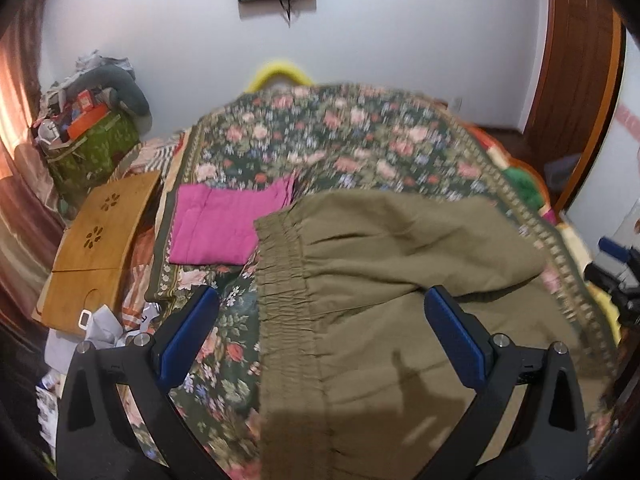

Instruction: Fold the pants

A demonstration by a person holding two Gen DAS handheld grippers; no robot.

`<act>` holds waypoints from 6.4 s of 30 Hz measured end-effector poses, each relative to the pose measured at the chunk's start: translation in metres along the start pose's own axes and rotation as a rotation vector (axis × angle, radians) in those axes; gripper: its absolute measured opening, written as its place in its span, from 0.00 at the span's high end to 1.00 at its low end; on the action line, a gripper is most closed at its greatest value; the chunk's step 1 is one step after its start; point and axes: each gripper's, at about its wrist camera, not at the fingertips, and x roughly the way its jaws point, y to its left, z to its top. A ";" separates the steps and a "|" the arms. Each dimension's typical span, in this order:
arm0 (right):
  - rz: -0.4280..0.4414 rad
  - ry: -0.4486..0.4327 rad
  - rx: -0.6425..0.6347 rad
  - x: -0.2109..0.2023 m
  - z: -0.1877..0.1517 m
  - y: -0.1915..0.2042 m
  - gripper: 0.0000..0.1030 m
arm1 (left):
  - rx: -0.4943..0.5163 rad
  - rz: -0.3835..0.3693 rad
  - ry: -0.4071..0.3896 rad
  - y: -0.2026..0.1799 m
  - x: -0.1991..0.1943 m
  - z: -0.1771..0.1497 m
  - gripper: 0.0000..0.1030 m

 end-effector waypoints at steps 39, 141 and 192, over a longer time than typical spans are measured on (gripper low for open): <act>0.043 0.085 -0.204 0.088 0.080 -0.021 0.98 | 0.076 -0.008 0.266 0.040 0.139 -0.017 0.19; 0.068 0.214 -0.168 0.130 0.101 -0.024 0.58 | -0.088 0.004 0.154 0.098 0.142 0.042 0.29; 0.024 -0.140 -0.145 0.058 0.229 0.008 0.90 | -0.048 0.021 -0.099 0.069 0.058 0.123 0.56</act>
